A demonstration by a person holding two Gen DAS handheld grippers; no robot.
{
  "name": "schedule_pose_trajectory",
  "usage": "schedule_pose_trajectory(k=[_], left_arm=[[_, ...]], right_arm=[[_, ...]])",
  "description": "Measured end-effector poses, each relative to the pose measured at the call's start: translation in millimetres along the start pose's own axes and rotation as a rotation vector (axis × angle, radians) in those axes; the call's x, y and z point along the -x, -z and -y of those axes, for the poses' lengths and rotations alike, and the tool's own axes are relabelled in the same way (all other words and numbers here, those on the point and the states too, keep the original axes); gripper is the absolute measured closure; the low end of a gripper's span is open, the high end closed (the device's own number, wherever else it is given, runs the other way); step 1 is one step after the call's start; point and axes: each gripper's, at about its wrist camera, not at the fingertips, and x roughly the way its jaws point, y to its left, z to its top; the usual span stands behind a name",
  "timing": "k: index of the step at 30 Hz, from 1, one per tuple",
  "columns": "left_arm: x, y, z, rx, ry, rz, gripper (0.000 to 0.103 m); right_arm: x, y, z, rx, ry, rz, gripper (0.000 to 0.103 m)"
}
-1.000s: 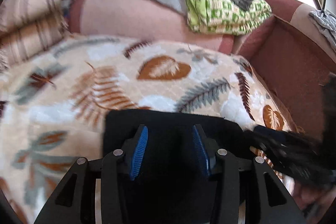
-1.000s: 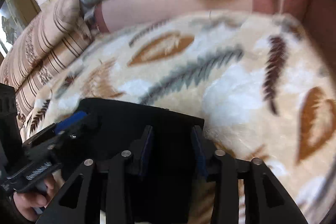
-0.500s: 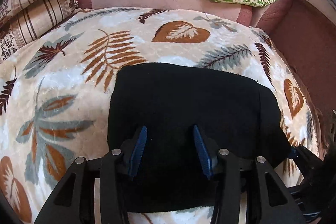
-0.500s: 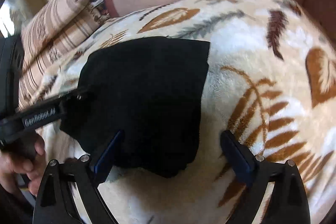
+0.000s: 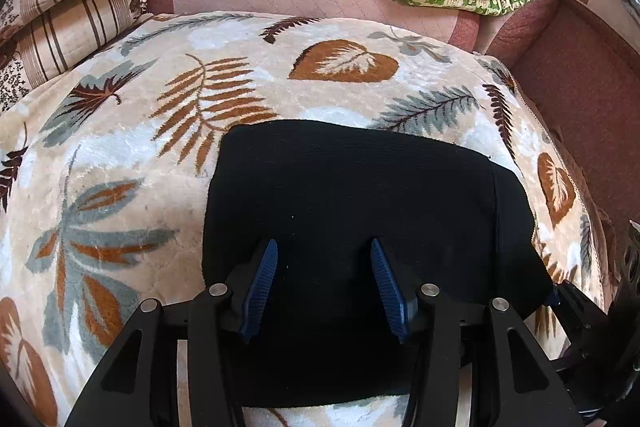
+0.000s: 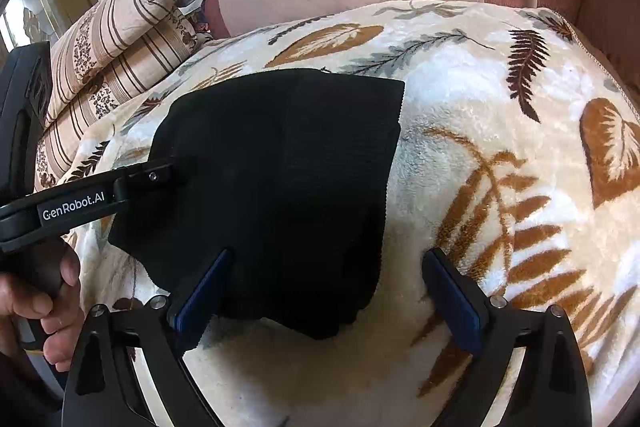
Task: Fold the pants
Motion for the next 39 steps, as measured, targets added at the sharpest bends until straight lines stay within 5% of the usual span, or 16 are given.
schedule_pose_trajectory(k=[5,9,11,14,18,21,23,24,25,26,27,30,33,37,39], left_arm=[[-1,0,1,-0.003,0.010,0.001,0.048],[-6,-1,10,-0.047,0.092,-0.019,0.006],[-10,0,20,-0.104,0.059,-0.039,0.001],[-9,-2,18,-0.103,0.065,-0.039,0.002],[17,-12,-9,0.039,0.141,0.085,0.041],[41,-12,-27,0.123,0.124,0.245,0.049],[43,-10,-28,0.122,0.091,0.275,0.054],[41,-8,-27,0.114,0.096,0.271,0.057],[38,-7,-25,0.101,0.110,0.258,0.058],[35,-6,-21,0.083,0.121,0.248,0.058],[35,-6,-19,0.070,0.124,0.248,0.059],[29,-6,-8,0.009,0.157,0.215,0.059],[-13,-7,-4,-0.023,0.085,0.005,0.062],[-15,-11,-8,-0.008,0.114,0.011,0.057],[-16,-10,-7,-0.014,0.147,0.010,0.041]], right_arm=[[4,6,2,-0.006,-0.015,0.042,0.007],[6,6,4,-0.008,-0.021,0.047,0.007],[9,7,4,0.000,-0.020,0.052,0.008],[26,4,1,0.038,-0.036,0.106,0.017],[61,4,-5,0.125,-0.019,0.214,0.017],[80,4,-12,0.167,-0.045,0.277,0.017],[85,3,-19,0.189,-0.090,0.298,0.021],[83,3,-22,0.191,-0.106,0.291,0.027],[77,1,-24,0.180,-0.130,0.261,0.056],[70,-1,-24,0.168,-0.122,0.230,0.096],[57,-1,-24,0.148,-0.081,0.178,0.102],[37,2,-20,0.116,-0.067,0.128,0.103],[22,5,-11,0.071,-0.057,0.107,0.103],[19,9,-10,0.087,-0.077,0.125,0.103],[20,12,-7,0.085,-0.090,0.142,0.103]])
